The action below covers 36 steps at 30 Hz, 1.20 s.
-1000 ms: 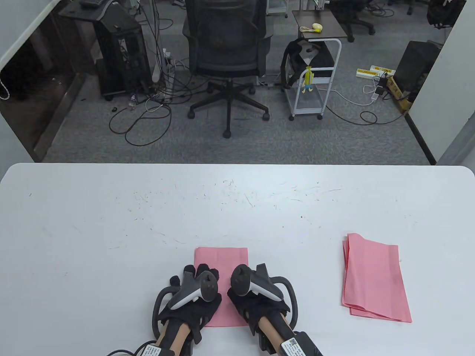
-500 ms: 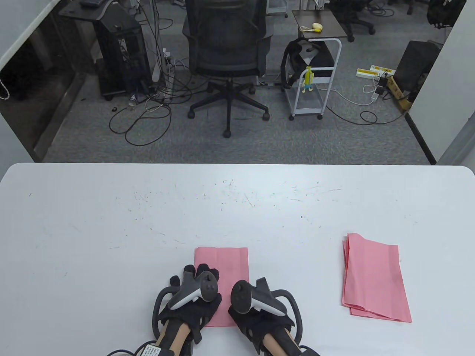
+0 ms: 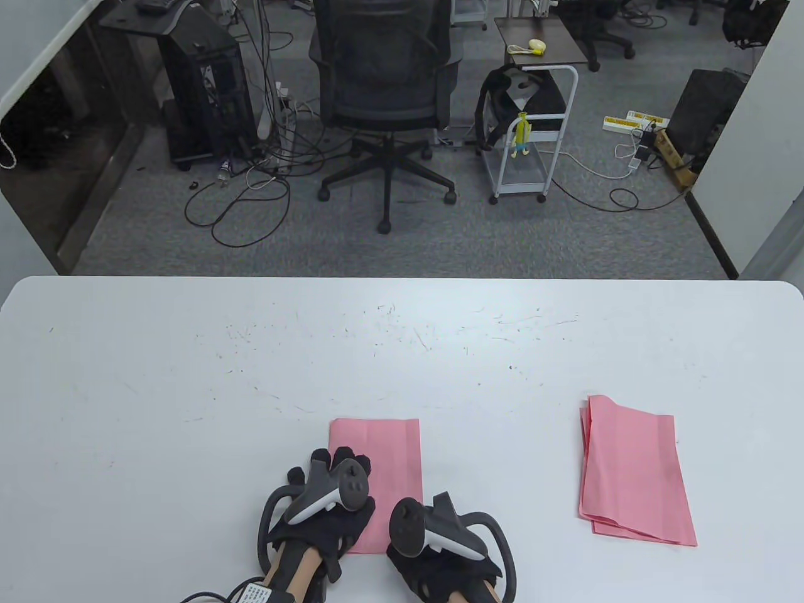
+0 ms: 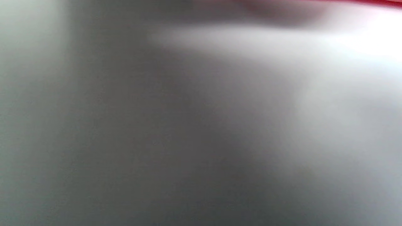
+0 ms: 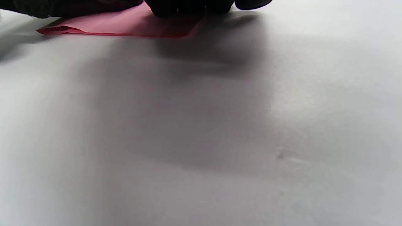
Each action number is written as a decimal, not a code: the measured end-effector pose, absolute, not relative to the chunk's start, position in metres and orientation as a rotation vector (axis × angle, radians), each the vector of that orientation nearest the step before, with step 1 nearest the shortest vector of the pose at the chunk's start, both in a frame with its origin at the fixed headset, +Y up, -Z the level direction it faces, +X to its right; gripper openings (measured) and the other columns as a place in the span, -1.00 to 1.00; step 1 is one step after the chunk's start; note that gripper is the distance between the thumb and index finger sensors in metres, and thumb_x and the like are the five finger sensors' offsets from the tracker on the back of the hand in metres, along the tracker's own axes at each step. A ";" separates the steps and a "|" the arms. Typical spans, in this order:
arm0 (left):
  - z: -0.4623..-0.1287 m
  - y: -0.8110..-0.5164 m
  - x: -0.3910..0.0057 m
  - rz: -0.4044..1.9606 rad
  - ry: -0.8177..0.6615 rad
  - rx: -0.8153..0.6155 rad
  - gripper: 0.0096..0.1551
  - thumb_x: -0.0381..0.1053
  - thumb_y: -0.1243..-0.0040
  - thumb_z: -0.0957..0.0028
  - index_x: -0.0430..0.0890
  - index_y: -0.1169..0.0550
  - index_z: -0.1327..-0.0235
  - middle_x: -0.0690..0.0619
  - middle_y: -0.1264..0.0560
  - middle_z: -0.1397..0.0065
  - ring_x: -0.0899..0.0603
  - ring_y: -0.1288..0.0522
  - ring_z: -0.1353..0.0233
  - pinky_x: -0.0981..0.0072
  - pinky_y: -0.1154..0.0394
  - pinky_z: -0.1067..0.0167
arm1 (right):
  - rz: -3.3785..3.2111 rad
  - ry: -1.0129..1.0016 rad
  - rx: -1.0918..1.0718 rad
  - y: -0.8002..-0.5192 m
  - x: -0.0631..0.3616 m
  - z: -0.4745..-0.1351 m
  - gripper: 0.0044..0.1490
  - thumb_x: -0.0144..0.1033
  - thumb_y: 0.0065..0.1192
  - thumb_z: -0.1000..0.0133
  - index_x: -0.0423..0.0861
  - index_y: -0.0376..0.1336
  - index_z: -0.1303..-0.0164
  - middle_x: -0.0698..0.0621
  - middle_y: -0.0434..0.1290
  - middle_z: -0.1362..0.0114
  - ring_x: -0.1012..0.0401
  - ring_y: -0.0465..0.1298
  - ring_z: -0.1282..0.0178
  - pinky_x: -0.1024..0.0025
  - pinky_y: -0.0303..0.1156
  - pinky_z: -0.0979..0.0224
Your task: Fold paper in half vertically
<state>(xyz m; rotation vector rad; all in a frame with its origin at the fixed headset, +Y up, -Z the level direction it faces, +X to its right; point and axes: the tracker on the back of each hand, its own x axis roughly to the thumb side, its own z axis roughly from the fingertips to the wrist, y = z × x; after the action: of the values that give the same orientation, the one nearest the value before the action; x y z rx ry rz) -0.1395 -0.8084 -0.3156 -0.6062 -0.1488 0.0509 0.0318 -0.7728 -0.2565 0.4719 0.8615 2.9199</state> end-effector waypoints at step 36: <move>-0.315 -0.808 -0.139 0.041 -0.148 -0.605 -0.11 0.41 0.45 -0.14 0.22 0.35 -0.64 0.13 0.46 -0.75 -0.30 0.47 -0.70 -0.43 0.35 -0.53 | 2.690 0.872 0.052 -0.796 0.048 -0.342 -0.01 0.22 -0.12 -0.13 0.04 -0.35 -0.61 -0.05 -0.31 -0.72 -0.13 -0.33 -0.68 -0.21 -0.29 -0.62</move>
<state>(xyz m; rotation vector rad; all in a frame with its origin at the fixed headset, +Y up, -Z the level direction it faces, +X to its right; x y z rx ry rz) -0.1389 -0.8084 -0.3154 -0.6050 -0.1483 0.0415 0.0483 -0.7959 -0.3418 0.0522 0.8722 2.6899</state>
